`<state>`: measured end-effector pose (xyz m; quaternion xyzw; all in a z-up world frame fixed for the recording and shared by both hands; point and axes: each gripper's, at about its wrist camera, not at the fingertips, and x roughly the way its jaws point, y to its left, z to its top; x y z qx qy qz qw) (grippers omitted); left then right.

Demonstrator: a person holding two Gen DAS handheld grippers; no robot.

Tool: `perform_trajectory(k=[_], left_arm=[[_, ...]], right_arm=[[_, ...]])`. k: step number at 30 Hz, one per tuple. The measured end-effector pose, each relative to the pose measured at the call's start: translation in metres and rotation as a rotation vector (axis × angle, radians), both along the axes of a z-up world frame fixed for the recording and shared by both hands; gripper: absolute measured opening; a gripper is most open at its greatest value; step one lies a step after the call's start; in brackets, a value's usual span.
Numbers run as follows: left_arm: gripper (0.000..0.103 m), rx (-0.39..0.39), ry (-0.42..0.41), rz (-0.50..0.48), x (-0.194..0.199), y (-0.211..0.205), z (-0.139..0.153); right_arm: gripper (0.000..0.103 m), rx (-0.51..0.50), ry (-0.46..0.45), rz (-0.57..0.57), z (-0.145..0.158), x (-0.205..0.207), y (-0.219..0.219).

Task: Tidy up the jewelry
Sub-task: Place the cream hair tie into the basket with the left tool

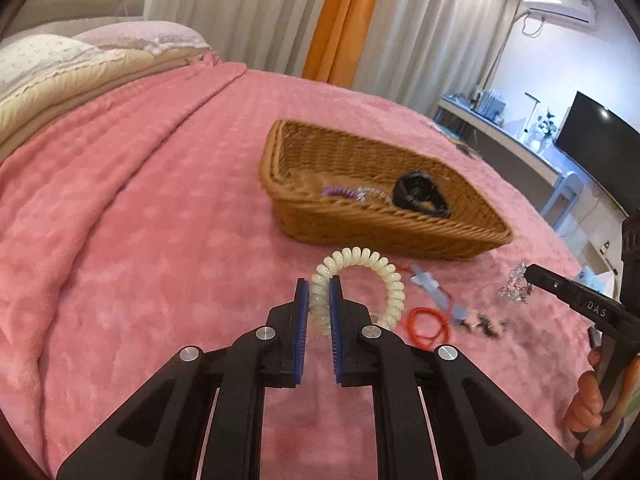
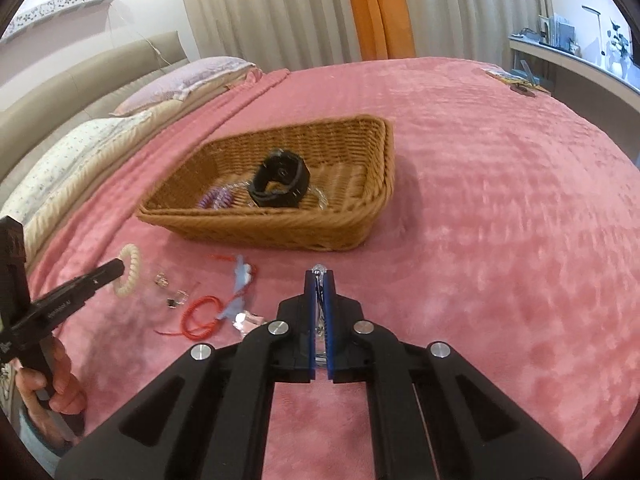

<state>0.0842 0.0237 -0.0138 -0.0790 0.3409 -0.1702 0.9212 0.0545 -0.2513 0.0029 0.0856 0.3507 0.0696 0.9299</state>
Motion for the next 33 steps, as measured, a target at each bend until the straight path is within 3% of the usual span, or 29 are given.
perform_trajectory(k=[10,16,20,26,33], left_arm=[[0.008,0.019,-0.144,-0.041,0.008,-0.021,0.072],[0.008,0.036,-0.180,-0.043,0.040,-0.040,0.090],[0.008,0.036,-0.164,-0.035,0.071,-0.049,0.084],[0.008,0.052,-0.102,-0.018,0.109,-0.060,0.054],[0.008,0.069,-0.046,-0.002,0.127,-0.062,0.024]], right_arm=[[0.002,0.002,-0.111,0.039,0.068,0.010,0.010],[0.002,-0.012,-0.134,0.030,0.084,0.046,0.014],[0.002,-0.006,-0.110,0.012,0.076,0.079,0.011],[0.002,-0.001,-0.040,-0.028,0.043,0.126,0.001],[0.002,0.006,0.026,-0.044,0.010,0.147,-0.009]])
